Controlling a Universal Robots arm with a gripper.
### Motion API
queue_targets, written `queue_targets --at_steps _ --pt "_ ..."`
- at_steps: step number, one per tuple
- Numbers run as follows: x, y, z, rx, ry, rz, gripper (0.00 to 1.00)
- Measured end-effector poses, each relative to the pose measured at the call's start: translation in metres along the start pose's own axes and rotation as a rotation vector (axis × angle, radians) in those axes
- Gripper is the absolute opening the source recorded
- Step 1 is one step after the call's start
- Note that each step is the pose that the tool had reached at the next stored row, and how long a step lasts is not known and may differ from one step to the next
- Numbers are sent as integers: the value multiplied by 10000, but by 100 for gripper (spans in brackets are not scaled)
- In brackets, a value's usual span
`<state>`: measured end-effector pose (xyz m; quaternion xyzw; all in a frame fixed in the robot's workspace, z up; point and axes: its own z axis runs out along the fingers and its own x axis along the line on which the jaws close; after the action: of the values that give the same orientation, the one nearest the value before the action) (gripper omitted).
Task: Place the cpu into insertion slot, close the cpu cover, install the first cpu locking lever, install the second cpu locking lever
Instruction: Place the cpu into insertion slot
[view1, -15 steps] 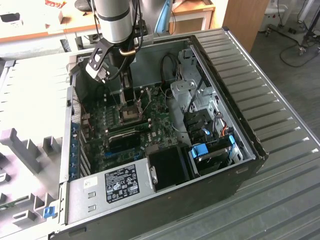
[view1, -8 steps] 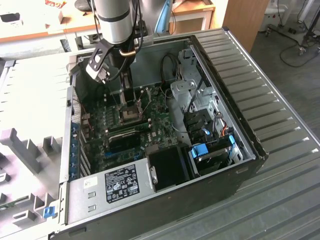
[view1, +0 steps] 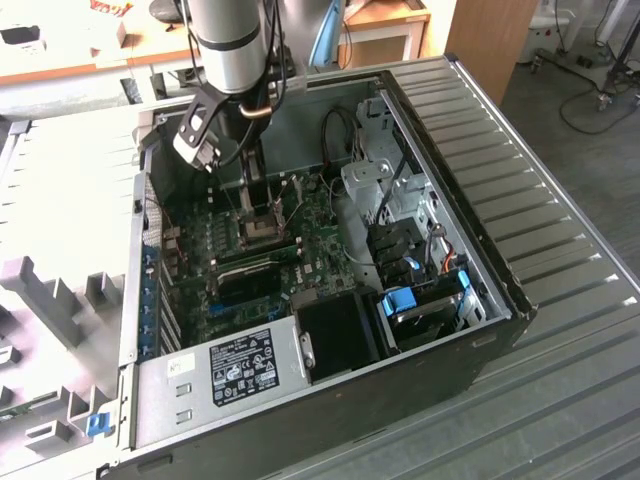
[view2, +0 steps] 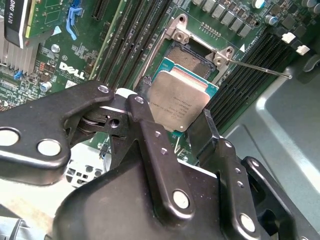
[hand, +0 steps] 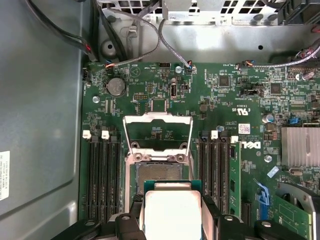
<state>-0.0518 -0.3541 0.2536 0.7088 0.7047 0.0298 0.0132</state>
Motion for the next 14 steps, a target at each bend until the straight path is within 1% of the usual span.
queue_targets --at_steps 5,11,14 --pt "-1 -2 22 0 -1 0 54" --pt "15 -3 43 -1 1 -1 54" --pt "19 -5 70 0 1 0 54"
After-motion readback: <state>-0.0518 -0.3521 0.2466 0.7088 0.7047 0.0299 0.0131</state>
